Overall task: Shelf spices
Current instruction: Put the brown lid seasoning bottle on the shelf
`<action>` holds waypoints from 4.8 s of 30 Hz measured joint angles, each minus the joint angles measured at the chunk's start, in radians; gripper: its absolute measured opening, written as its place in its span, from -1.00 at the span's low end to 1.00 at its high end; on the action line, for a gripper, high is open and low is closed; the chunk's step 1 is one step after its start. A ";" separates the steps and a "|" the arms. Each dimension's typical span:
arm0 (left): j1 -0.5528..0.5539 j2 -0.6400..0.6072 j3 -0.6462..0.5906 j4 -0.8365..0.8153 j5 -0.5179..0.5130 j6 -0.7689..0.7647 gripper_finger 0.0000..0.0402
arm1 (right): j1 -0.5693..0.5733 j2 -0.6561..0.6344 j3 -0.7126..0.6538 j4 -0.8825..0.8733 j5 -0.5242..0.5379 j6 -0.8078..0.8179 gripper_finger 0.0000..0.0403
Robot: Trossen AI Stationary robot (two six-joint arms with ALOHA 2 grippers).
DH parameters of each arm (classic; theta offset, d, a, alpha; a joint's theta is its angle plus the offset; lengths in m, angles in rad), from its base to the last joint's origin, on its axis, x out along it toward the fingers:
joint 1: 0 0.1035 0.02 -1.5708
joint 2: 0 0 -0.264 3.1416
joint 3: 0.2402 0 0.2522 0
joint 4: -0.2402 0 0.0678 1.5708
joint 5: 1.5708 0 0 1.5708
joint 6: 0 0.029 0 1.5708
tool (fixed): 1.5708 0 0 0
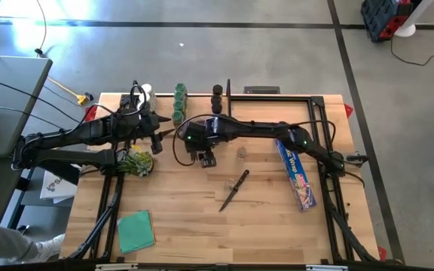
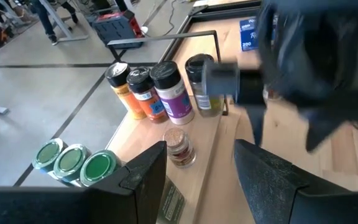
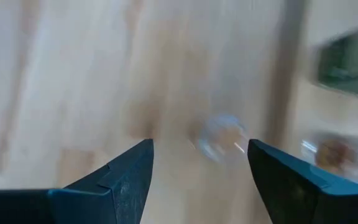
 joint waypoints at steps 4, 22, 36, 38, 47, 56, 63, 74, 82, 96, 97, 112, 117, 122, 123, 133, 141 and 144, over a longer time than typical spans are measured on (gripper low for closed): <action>0.000 0.000 0.000 -0.003 0.000 0.000 -0.09 | 0.000 -0.039 0.019 -0.116 0.194 -0.015 0.26; 0.000 0.000 0.000 -0.008 0.000 -0.008 -0.09 | -0.114 -0.127 -0.008 -0.301 0.230 0.150 0.26; 0.000 0.000 0.000 -0.007 0.000 -0.003 -0.09 | -0.137 -0.113 -0.006 -0.277 0.158 0.116 0.26; 0.000 0.000 0.000 -0.007 0.000 -0.003 -0.09 | -0.135 -0.112 -0.006 -0.251 0.156 0.110 0.26; 0.000 0.000 0.000 -0.007 0.000 -0.004 -0.09 | -0.135 -0.110 -0.006 -0.224 0.161 0.109 0.26; 0.000 0.000 0.000 -0.008 0.000 -0.009 -0.09 | -0.135 -0.108 0.012 -0.203 0.191 0.085 0.26; 0.000 0.000 0.000 -0.008 0.000 -0.009 -0.09 | -0.110 -0.132 0.041 -0.220 0.211 0.082 0.26; 0.000 0.000 0.000 0.000 0.010 -0.001 -0.09 | -0.022 -0.133 -0.166 0.157 0.026 0.011 0.26; 0.000 -0.001 0.000 0.000 0.011 0.000 -0.09 | -0.035 -0.131 -0.382 0.352 0.020 -0.067 0.26; 0.000 -0.001 0.000 0.000 0.011 0.003 -0.09 | -0.033 -0.136 -0.488 0.461 -0.069 0.020 0.26; 0.000 -0.001 0.000 0.000 0.011 0.003 -0.09 | -0.030 -0.136 -0.479 0.437 -0.069 0.047 0.26; 0.000 -0.001 0.000 0.000 0.011 0.007 -0.09 | -0.010 -0.132 -0.313 0.208 -0.060 -0.170 0.26; 0.000 -0.001 0.000 0.000 0.011 0.007 -0.09 | -0.027 -0.130 -0.400 0.274 -0.089 -0.224 0.26; 0.000 -0.001 0.000 0.000 0.011 0.007 -0.09 | -0.030 -0.131 -0.490 0.374 -0.144 -0.252 0.22; 0.000 -0.001 0.000 0.000 0.011 0.007 -0.09 | -0.027 -0.131 -0.504 0.392 -0.144 -0.231 0.20; 0.000 -0.001 0.000 -0.001 0.011 0.008 -0.09 | 0.004 -0.131 -0.438 0.228 -0.064 0.239 -0.08; 0.000 -0.001 0.000 -0.001 0.011 0.008 -0.09 | 0.019 -0.131 -0.346 0.155 -0.153 0.166 0.09; 0.000 -0.001 0.000 -0.001 0.011 0.007 -0.09 | 0.013 -0.131 -0.347 0.160 -0.150 0.159 0.19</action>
